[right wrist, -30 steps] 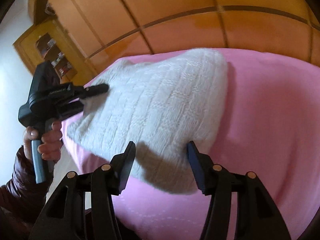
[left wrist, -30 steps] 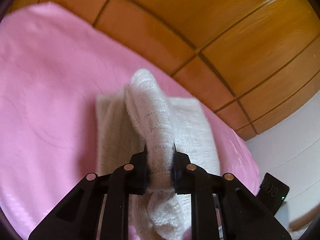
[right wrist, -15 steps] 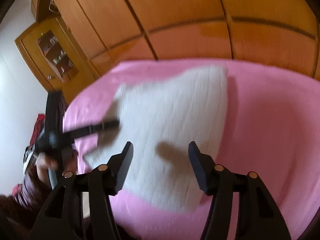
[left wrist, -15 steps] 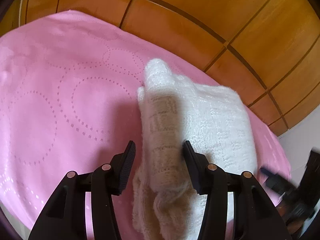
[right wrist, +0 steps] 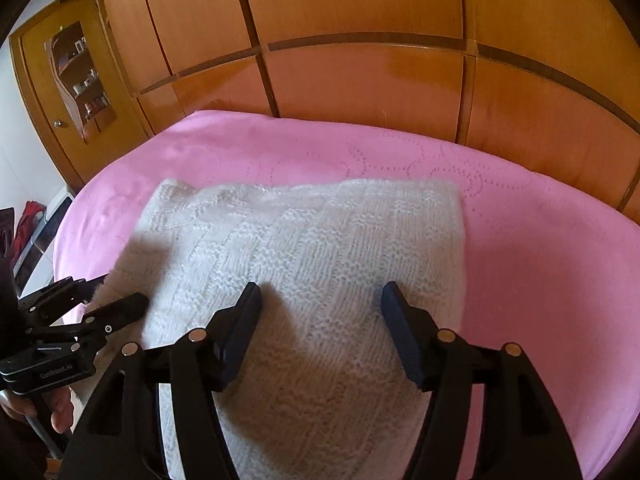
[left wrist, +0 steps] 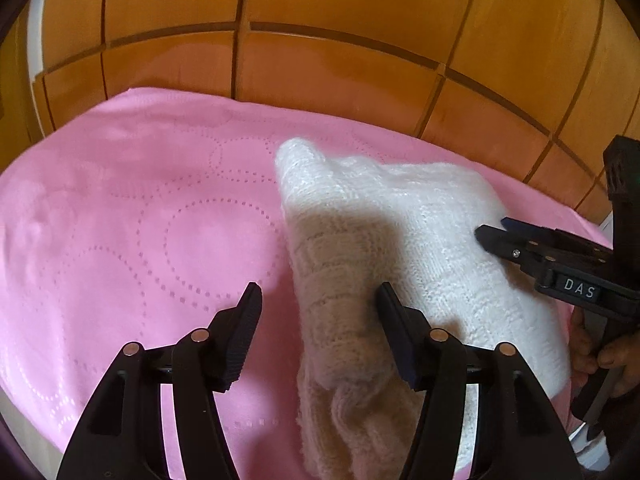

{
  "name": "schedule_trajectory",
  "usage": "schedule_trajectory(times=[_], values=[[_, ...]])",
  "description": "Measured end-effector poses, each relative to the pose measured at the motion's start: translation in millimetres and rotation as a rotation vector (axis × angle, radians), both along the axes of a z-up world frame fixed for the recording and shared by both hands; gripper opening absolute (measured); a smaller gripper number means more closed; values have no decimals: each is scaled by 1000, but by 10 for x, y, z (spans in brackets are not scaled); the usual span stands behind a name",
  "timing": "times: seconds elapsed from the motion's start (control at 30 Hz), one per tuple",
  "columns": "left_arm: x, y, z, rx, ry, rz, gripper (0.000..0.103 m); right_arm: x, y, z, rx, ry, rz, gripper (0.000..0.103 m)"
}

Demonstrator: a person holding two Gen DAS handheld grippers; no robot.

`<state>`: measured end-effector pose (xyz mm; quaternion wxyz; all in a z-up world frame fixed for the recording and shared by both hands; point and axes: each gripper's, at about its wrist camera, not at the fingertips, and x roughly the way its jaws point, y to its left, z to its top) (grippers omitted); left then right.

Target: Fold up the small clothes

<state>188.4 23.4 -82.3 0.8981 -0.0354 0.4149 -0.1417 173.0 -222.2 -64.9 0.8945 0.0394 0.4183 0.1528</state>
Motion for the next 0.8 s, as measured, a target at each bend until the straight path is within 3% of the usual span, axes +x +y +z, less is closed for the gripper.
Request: schedule_trajectory(times=[0.17, 0.23, 0.27, 0.43, 0.57, 0.7, 0.8], values=[[7, 16, -7, -10, 2, -3, 59, -8, -27, 5, 21, -7, 9, 72], [-6, 23, -17, -7, 0, 1, 64, -48, -63, 54, 59, -5, 21, 85], [-12, 30, -18, 0, -6, 5, 69, -63, -72, 71, 66, -7, 25, 86], [-40, 81, -52, -17, 2, -3, 69, -152, -152, 105, 85, -18, 27, 89], [-30, 120, -85, -37, -4, 3, 76, -194, -349, 61, 148, -3, -5, 94], [14, 238, -173, -127, 21, -13, 79, -177, -611, -115, 274, 76, -47, 95], [119, 418, -308, -283, 105, -30, 82, -151, -774, -267, 388, 122, -51, 96]])
